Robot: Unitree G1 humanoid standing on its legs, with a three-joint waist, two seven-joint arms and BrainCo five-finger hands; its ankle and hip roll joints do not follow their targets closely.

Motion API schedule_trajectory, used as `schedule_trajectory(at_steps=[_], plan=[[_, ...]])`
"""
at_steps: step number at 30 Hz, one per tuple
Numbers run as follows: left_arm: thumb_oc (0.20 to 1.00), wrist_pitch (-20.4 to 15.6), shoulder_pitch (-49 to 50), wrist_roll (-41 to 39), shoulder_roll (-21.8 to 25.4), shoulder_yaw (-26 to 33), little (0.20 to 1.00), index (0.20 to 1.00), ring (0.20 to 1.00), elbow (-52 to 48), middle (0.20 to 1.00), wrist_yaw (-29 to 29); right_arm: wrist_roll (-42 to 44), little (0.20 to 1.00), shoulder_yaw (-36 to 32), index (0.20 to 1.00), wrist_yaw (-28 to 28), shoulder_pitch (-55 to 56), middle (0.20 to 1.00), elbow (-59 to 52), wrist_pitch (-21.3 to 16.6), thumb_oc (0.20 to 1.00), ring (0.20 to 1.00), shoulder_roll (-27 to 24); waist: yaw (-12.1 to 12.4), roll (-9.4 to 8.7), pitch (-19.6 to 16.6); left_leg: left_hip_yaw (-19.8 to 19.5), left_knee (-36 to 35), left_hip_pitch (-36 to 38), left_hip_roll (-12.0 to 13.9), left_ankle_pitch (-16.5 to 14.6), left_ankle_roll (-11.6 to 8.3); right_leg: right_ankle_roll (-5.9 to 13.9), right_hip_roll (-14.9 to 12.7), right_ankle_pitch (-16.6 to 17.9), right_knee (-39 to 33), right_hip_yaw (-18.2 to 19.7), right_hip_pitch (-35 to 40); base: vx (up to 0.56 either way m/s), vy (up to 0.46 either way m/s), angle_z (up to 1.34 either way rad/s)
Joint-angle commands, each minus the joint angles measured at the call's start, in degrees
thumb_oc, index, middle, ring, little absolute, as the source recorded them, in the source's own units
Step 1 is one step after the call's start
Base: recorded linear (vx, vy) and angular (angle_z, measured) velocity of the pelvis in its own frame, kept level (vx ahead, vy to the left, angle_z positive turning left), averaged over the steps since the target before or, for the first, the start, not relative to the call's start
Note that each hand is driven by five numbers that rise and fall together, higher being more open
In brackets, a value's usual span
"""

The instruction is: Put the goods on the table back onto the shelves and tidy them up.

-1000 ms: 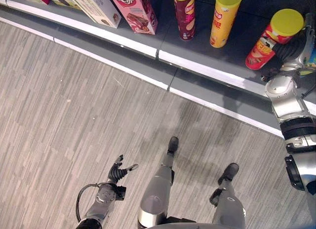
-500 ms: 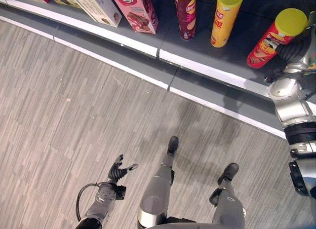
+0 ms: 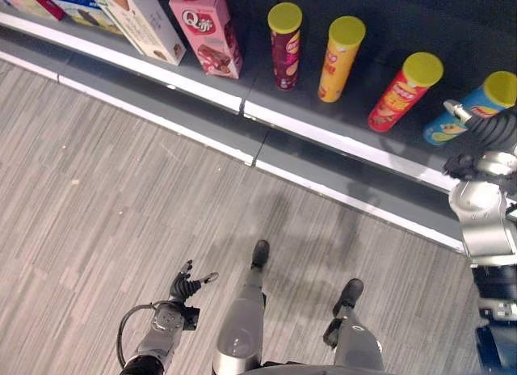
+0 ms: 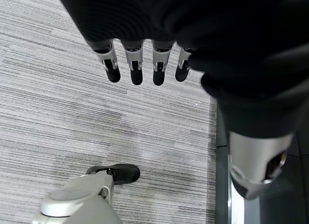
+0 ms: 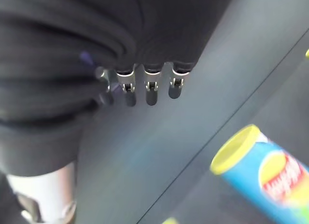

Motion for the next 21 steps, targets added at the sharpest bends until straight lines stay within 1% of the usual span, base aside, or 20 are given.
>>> schedule_trajectory(at_steps=[1, 2, 3, 4, 6, 7, 8, 9, 10, 11, 12, 14, 15, 16, 17, 18, 19, 20, 21], plan=[[1.0, -0.2, 2.1, 2.8, 1.2, 3.0, 1.0, 1.0, 1.0, 4.2, 1.0, -3.6, 27.9, 1.0, 1.1, 1.0, 22.4, 8.0, 1.0, -1.4, -7.2, 1.0, 1.0, -0.6, -2.0, -0.68, -6.1, 6.6, -2.6, 6.0, 1.3, -6.3, -0.76, 1.2, 0.4, -2.6, 2.0, 4.0, 0.9, 0.06, 0.018, -0.2], [1.0, -0.2, 2.3, 2.7, 1.1, 3.5, 1.0, 1.0, 1.0, 4.7, 1.0, -4.3, 32.8, 1.0, 1.7, 1.0, 26.6, 10.4, 1.0, -1.7, -7.0, 1.0, 1.0, 0.2, -2.3, -0.89, -6.4, 7.0, -2.6, 6.7, 1.5, -6.6, -0.87, 1.2, 0.6, -2.7, 1.9, 4.2, 1.5, 0.11, 0.027, -0.25], [1.0, -0.6, 2.1, 3.1, 1.3, 4.1, 1.0, 1.0, 1.0, 5.3, 1.0, -5.8, 42.2, 1.0, 4.5, 1.0, 35.8, 14.5, 1.0, 0.3, -4.4, 1.0, 1.0, 0.7, -3.2, -1.54, -7.7, 7.8, -2.6, 7.7, 1.6, -6.7, -0.98, 1.31, 0.7, -2.3, 1.7, 4.5, 1.9, 0.06, 0.016, -0.31], [1.0, -0.6, 2.2, 3.1, 1.3, 4.1, 1.0, 1.0, 1.0, 5.3, 1.0, -5.8, 42.3, 1.0, 4.4, 1.0, 35.9, 14.6, 1.0, 0.3, -4.4, 1.0, 1.0, 0.7, -3.2, -1.54, -7.8, 7.9, -2.6, 7.7, 1.6, -6.7, -0.98, 1.32, 0.7, -2.3, 1.6, 4.5, 1.9, 0.06, 0.032, -0.36], [1.0, -0.8, 2.0, 3.0, 1.0, 4.3, 1.0, 1.0, 1.0, 6.3, 1.0, -6.9, 46.0, 1.0, 7.2, 1.0, 40.6, 17.9, 1.0, 2.8, -1.8, 1.0, 1.0, 0.5, -3.9, -1.98, -9.3, 8.8, -2.6, 9.1, 1.9, -7.1, -1.12, 1.33, 0.8, -2.3, 1.6, 5.0, 2.5, 0.06, 0.031, -0.23], [1.0, -0.9, 1.9, 3.3, 0.9, 4.2, 1.0, 1.0, 1.0, 6.4, 1.0, -7.4, 46.1, 1.0, 8.8, 1.0, 42.7, 19.5, 1.0, 4.4, -0.4, 1.0, 1.0, -0.3, -4.2, -2.18, -9.9, 9.2, -2.6, 9.8, 1.9, -7.3, -1.25, 1.34, 0.9, -2.3, 1.6, 5.1, 2.9, 0.07, 0.028, -0.18], [1.0, -1.2, 2.0, 3.2, 0.8, 4.0, 1.0, 1.0, 1.0, 6.3, 1.0, -7.9, 45.2, 1.0, 10.2, 1.0, 44.0, 20.6, 1.0, 5.4, 0.2, 1.0, 1.0, -1.7, -4.4, -2.38, -10.5, 9.6, -2.6, 10.6, 2.1, -7.6, -1.3, 1.37, 0.8, -2.2, 1.5, 5.4, 3.5, 0.06, 0.021, -0.27], [1.0, -1.4, 1.8, 3.4, 0.7, 3.6, 1.0, 1.0, 1.0, 6.5, 1.0, -8.3, 45.0, 1.0, 11.7, 1.0, 45.0, 21.2, 1.0, 7.3, 1.2, 1.0, 1.0, -2.1, -4.6, -2.54, -11.0, 10.0, -2.6, 11.1, 2.2, -7.7, -1.36, 1.37, 0.8, -2.2, 1.5, 5.6, 3.8, 0.04, 0.013, -0.33], [1.0, -1.4, 1.8, 3.4, 0.7, 3.6, 1.0, 1.0, 1.0, 6.5, 1.0, -8.3, 45.0, 1.0, 11.7, 1.0, 45.0, 21.2, 1.0, 7.4, 1.2, 1.0, 1.0, -2.1, -4.6, -2.55, -11.0, 10.0, -2.6, 11.2, 2.2, -7.8, -1.36, 1.37, 0.8, -2.2, 1.4, 5.6, 3.9, 0.06, 0.017, -0.26], [1.0, -1.8, 1.2, 3.2, 0.3, 2.3, 1.0, 1.0, 1.0, 7.5, 1.0, -9.6, 43.1, 1.0, 15.3, 1.0, 47.1, 22.9, 1.0, 15.0, 3.7, 1.0, 1.0, -1.8, -5.2, -2.92, -12.4, 11.0, -2.6, 12.8, 2.3, -8.3, -1.39, 1.36, 0.9, -2.3, 1.7, 6.3, 4.6, 0.05, 0.014, -0.2], [1.0, -1.8, 1.2, 3.2, 0.3, 2.3, 1.0, 1.0, 1.0, 7.5, 1.0, -9.6, 43.1, 1.0, 15.3, 1.0, 47.1, 22.9, 1.0, 15.1, 3.7, 1.0, 1.0, -1.8, -5.2, -2.94, -12.4, 11.0, -2.6, 12.9, 2.3, -8.3, -1.4, 1.36, 0.9, -2.3, 1.7, 6.3, 4.6, 0.05, 0.01, -0.22], [1.0, -1.7, 0.6, 2.7, 0.3, 1.3, 1.0, 1.0, 1.0, 7.5, 1.0, -10.2, 39.9, 1.0, 16.2, 1.0, 46.1, 23.3, 1.0, 23.0, 4.1, 1.0, 1.0, -0.1, -5.6, -3.07, -13.2, 11.4, -2.6, 13.8, 2.5, -8.7, -1.33, 1.31, 0.9, -2.5, 2.0, 6.8, 5.0, 0.04, -0.005, -0.21], [1.0, -1.8, 0.1, 2.0, 0.0, 0.4, 1.0, 1.0, 1.0, 7.7, 1.0, -10.6, 35.5, 1.0, 15.7, 1.0, 43.5, 23.2, 1.0, 33.1, 4.1, 1.0, 1.0, 2.9, -6.0, -3.13, -13.8, 11.8, -2.6, 14.7, 2.7, -8.9, -1.3, 1.28, 1.0, -2.7, 2.1, 7.0, 5.5, 0.05, -0.006, -0.17], [1.0, -1.8, 0.1, 2.0, 0.0, 0.4, 1.0, 1.0, 1.0, 7.7, 1.0, -10.6, 35.4, 1.0, 15.7, 1.0, 43.5, 23.1, 1.0, 33.2, 4.0, 1.0, 1.0, 3.0, -6.0, -3.16, -13.8, 11.8, -2.6, 14.7, 2.7, -8.9, -1.31, 1.28, 1.0, -2.7, 2.1, 7.1, 5.5, 0.07, -0.018, -0.17], [1.0, -1.8, -0.7, 1.3, -0.2, -0.3, 1.0, 1.0, 1.0, 8.3, 1.0, -10.3, 28.8, 1.0, 14.3, 1.0, 38.5, 22.2, 1.0, 44.3, 3.8, 1.0, 1.0, 6.3, -6.4, -3.04, -14.1, 12.2, -2.6, 15.8, 2.9, -9.3, -1.22, 1.22, 1.2, -3.0, 2.3, 7.3, 6.1, 0.03, -0.007, -0.14], [1.0, -1.8, -0.8, 1.3, -0.2, -0.3, 1.0, 1.0, 1.0, 8.3, 1.0, -10.3, 28.8, 1.0, 14.3, 1.0, 38.5, 22.1, 1.0, 44.4, 3.8, 1.0, 1.0, 6.3, -6.4, -3.11, -14.2, 12.1, -2.6, 15.6, 2.8, -9.2, -1.17, 1.24, 1.1, -2.9, 2.3, 7.3, 6.0, 0.06, -0.01, -0.1], [1.0, -1.5, -1.4, 0.5, -0.6, -0.3, 1.0, 1.0, 1.0, 9.7, 1.0, -9.5, 26.0, 1.0, 11.4, 1.0, 33.5, 19.9, 1.0, 50.7, 3.4, 1.0, 1.0, 9.3, -7.1, -2.88, -14.7, 12.4, -2.6, 16.2, 2.9, -9.5, -0.97, 1.18, 1.3, -3.1, 2.2, 7.8, 6.0, 0.04, 0.003, -0.1], [1.0, -1.5, -1.9, 0.1, -0.8, -0.2, 1.0, 1.0, 1.0, 10.2, 1.0, -9.1, 25.7, 1.0, 10.2, 1.0, 32.1, 19.0, 1.0, 53.8, 3.6, 1.0, 1.0, 10.6, -7.3, -2.73, -14.7, 12.7, -2.6, 16.6, 3.0, -9.6, -0.91, 1.16, 1.3, -3.1, 2.3, 8.1, 6.0, 0.04, 0.001, -0.14], [1.0, -1.5, -1.9, 0.1, -0.8, -0.2, 1.0, 1.0, 1.0, 10.2, 1.0, -9.1, 25.7, 1.0, 10.2, 1.0, 32.1, 19.0, 1.0, 53.9, 3.5, 1.0, 1.0, 10.7, -7.3, -2.74, -14.6, 12.8, -2.6, 16.7, 3.0, -9.6, -0.92, 1.15, 1.4, -3.1, 2.3, 8.1, 6.1, 0.02, 0.006, -0.18]])
